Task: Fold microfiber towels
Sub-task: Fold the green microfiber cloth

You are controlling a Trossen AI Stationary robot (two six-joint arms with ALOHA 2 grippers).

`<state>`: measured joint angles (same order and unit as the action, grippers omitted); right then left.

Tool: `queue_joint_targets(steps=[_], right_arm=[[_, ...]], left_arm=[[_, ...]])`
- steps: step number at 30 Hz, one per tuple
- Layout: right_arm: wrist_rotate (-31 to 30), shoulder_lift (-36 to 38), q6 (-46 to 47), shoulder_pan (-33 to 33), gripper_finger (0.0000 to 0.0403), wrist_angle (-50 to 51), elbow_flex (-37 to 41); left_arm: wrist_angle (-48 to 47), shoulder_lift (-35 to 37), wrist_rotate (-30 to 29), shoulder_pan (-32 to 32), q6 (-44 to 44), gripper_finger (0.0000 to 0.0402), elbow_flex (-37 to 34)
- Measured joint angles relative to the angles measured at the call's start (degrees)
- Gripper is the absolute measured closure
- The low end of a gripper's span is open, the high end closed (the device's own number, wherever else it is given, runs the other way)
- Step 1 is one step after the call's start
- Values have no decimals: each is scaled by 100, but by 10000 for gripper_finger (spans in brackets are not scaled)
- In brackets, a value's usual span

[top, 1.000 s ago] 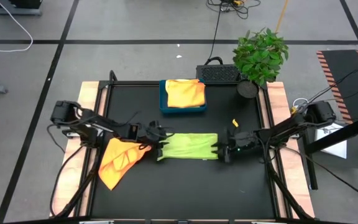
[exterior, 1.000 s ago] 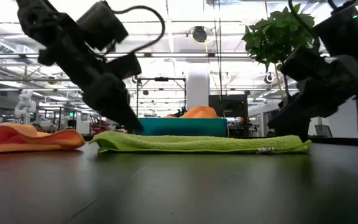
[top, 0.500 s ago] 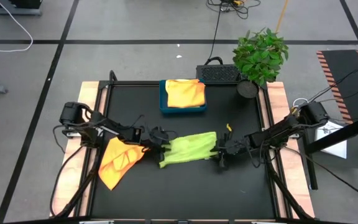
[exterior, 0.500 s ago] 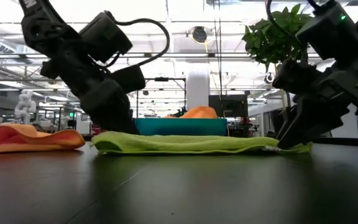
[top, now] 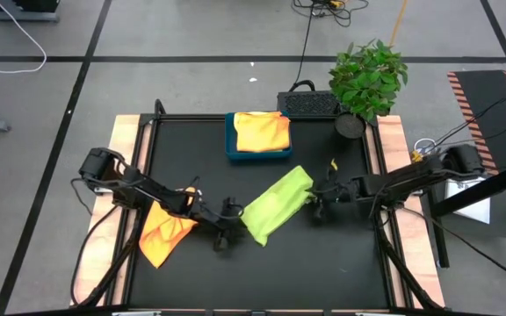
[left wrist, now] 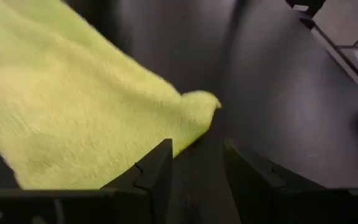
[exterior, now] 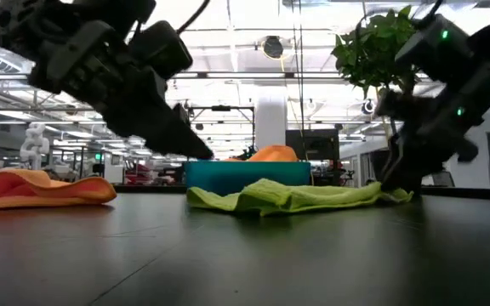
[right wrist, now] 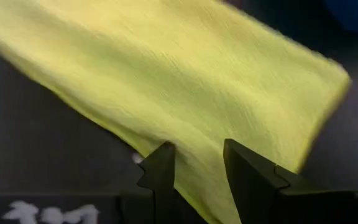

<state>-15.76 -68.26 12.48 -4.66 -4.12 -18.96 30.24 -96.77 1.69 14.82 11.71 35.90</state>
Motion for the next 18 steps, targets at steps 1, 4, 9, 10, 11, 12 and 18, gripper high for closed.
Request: queue_joint_targets(steps=[1,4,9,10,11,12,18], right_arm=[[200,147,-99,10,273,-49,-2],[765,568,-222,-52,273,-190,-4],[851,910,-272,-375,273,-691,-4],[852,912,-270,-437,273,-774,-4],[850,906,-272,-487,273,-855,-4],[848,876,-272,-536,273,-943,-6],[796,625,-274,-611,273,-1203,-7]], left_arm=[[-34,77,-61,8,-63,256,0],[-359,312,-460,5,-229,256,4],[-965,413,-1051,5,-770,256,4],[-1120,411,-1156,5,-985,256,4],[-1264,410,-1265,4,-1272,256,4],[-1411,410,-1395,-2,-1613,256,4],[-1896,410,-2206,-1,-4040,256,4]])
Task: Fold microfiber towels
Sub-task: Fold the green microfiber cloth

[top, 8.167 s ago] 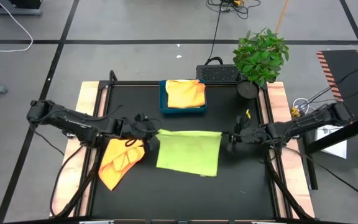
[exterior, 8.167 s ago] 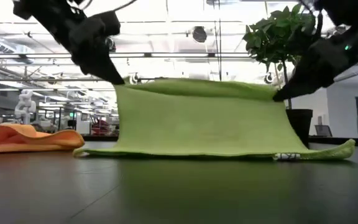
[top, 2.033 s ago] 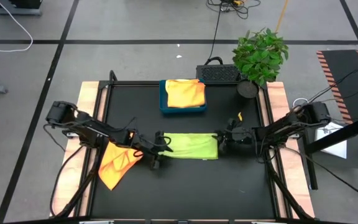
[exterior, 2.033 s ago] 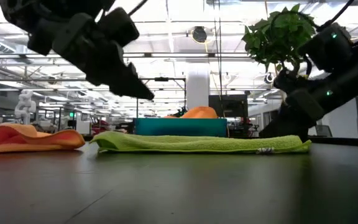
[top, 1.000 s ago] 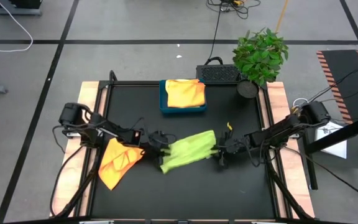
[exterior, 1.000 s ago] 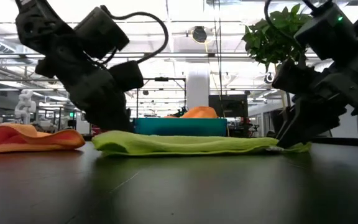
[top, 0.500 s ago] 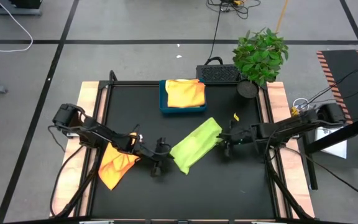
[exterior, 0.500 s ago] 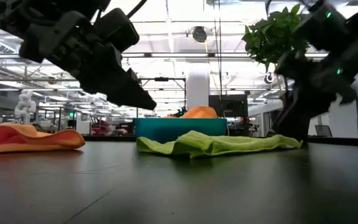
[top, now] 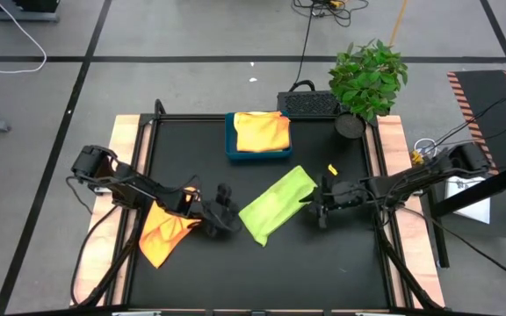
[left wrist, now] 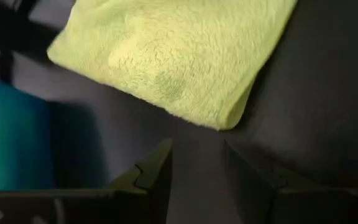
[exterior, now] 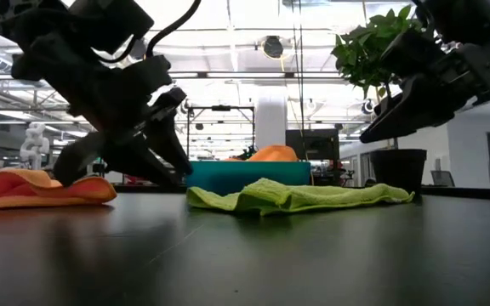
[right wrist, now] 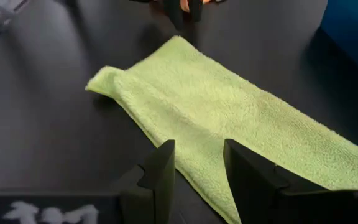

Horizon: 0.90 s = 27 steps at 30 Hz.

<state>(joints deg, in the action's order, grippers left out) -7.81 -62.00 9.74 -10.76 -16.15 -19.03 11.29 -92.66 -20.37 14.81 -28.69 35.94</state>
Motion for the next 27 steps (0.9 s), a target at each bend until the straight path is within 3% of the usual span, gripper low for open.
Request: queue_joint_targets(steps=[14,21,27], right_arm=[[-286,-170,-306,20,273,-498,0],[-286,-170,-402,22,273,-754,-4],[-285,-168,-403,22,273,-907,-7]], left_arm=[[-51,-4,229,-283,-2608,256,0],[241,-41,548,-320,-3394,256,3],[342,-651,547,-268,-3735,257,293]])
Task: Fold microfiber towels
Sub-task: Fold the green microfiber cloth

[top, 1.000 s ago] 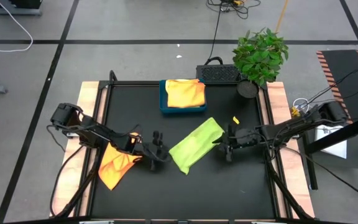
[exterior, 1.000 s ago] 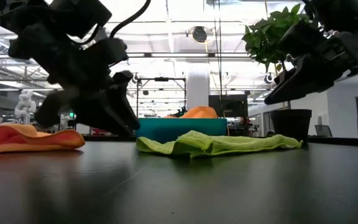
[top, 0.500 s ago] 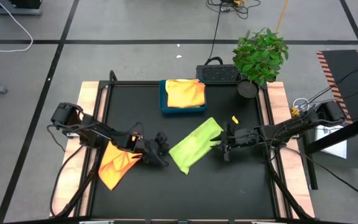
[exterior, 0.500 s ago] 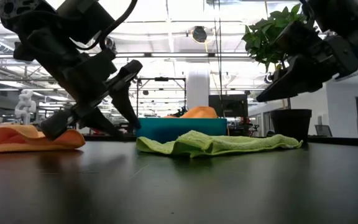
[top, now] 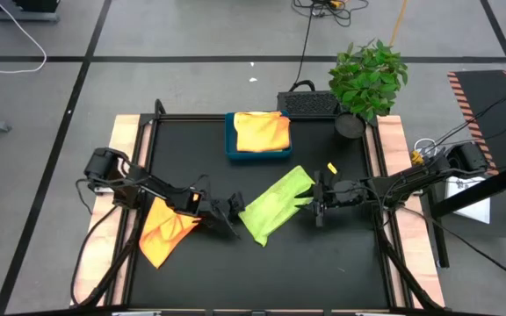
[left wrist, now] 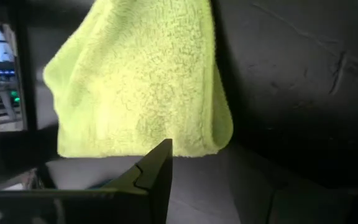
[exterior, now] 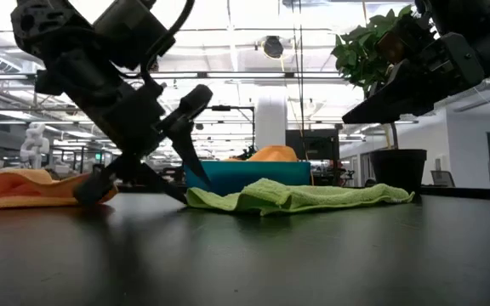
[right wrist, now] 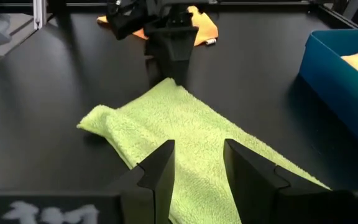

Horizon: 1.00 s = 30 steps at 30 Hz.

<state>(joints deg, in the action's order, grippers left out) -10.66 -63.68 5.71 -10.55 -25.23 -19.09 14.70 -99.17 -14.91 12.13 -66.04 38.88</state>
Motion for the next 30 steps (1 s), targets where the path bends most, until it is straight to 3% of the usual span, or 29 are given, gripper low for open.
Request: queue_joint_targets(steps=[9,15,20,30], right_arm=[[-2,0,94,0,273,17,-2],[388,-85,-50,-144,273,-118,-2],[490,-1010,-349,-638,273,-1130,-29],[475,-2824,-530,-1215,273,-1350,-1135]], left_arm=[[160,-281,-7,147,-262,262,231],[181,-282,111,182,-103,326,233],[381,-289,241,178,748,393,232],[641,-198,442,187,1906,397,235]])
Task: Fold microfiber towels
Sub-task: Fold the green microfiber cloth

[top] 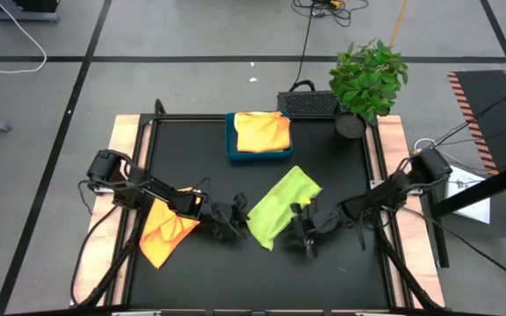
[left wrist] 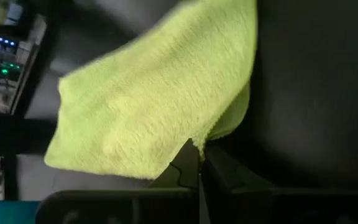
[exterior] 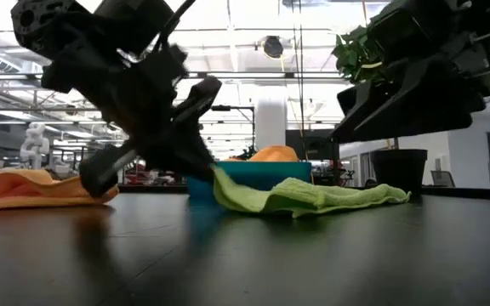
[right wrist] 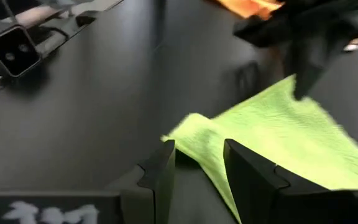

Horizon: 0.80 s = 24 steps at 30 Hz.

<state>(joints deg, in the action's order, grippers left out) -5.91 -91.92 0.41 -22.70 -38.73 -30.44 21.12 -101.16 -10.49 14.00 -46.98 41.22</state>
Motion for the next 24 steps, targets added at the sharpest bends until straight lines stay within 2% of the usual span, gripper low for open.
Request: queue_joint_targets(steps=[6,10,13,19,24], right_arm=[[-601,-225,-8,-186,272,249,-279],[-1012,-224,-5,-378,272,345,-276],[-1069,-382,38,-492,272,253,-332],[-1266,-837,191,-571,272,70,-566],[-1345,-1061,35,-566,270,-182,-673]], left_arm=[[63,397,210,-41,1307,399,214],[-203,646,358,-167,2178,400,400],[-548,712,618,-325,2745,400,557],[-1019,675,801,-498,3229,400,688],[-1235,666,797,-503,3270,401,679]])
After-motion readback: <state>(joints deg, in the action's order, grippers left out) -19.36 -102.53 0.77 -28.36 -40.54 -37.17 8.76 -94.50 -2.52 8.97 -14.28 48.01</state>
